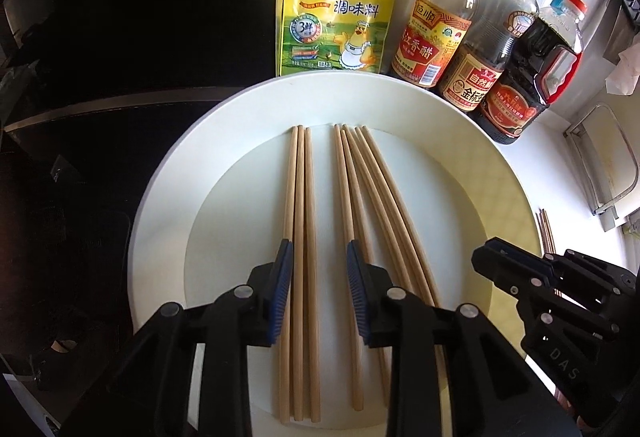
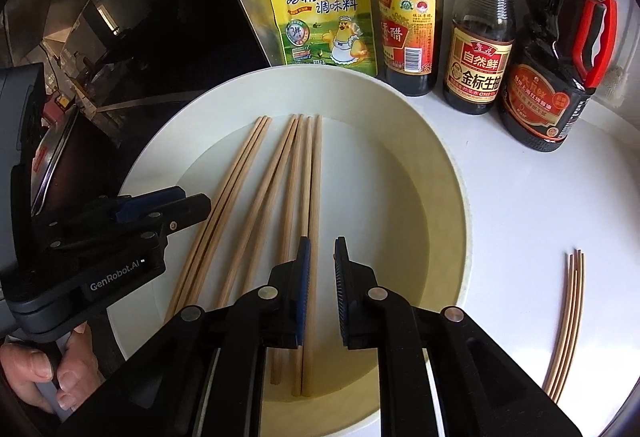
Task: Organize utensils
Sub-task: 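Withdraw both open tools from the basin toward the chopstick pile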
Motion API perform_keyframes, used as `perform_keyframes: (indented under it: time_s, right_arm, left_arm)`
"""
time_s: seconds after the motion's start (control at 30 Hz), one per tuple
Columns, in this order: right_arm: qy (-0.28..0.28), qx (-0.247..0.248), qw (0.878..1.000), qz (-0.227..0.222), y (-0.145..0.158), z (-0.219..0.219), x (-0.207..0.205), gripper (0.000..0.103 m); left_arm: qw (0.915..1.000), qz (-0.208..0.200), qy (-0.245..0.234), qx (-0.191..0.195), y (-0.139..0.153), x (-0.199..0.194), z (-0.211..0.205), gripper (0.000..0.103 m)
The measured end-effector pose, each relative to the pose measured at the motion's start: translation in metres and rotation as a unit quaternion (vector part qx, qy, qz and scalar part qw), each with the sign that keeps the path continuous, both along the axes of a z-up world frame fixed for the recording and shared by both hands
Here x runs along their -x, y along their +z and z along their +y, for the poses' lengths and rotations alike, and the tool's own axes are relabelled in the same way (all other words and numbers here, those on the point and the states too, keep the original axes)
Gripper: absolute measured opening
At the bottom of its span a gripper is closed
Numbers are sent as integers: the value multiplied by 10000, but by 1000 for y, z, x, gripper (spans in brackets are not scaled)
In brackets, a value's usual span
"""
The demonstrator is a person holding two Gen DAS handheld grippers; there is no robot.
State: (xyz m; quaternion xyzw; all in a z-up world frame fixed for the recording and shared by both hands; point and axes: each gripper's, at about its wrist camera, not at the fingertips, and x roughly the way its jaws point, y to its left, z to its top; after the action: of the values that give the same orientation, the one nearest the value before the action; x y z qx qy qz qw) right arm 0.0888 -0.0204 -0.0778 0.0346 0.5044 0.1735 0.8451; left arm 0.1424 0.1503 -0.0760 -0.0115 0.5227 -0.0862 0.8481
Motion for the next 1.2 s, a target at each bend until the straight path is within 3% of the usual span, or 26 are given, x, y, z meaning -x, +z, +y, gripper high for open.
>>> perform_keyframes:
  time_s: [0.3,0.77,1.13,1.2]
  right_arm:
    - [-145,-30,9997,-182,15,-11,20,12]
    - [-404,-113,9986,-330,25,-46,65,21]
    - [-625,-93,9976,-275,24,-99,94,28]
    - [-685,-76,9973,-235,23,-112,98,33]
  left_arm:
    - [9998,-218,-2,-32,17,18,-2,46]
    - [9992,-367,-108,59,34,63,-25,57]
    - [9990,-339,-290,84,37,88,-71,62]
    - [9989,-302,-337,91,36,92,-82,62]
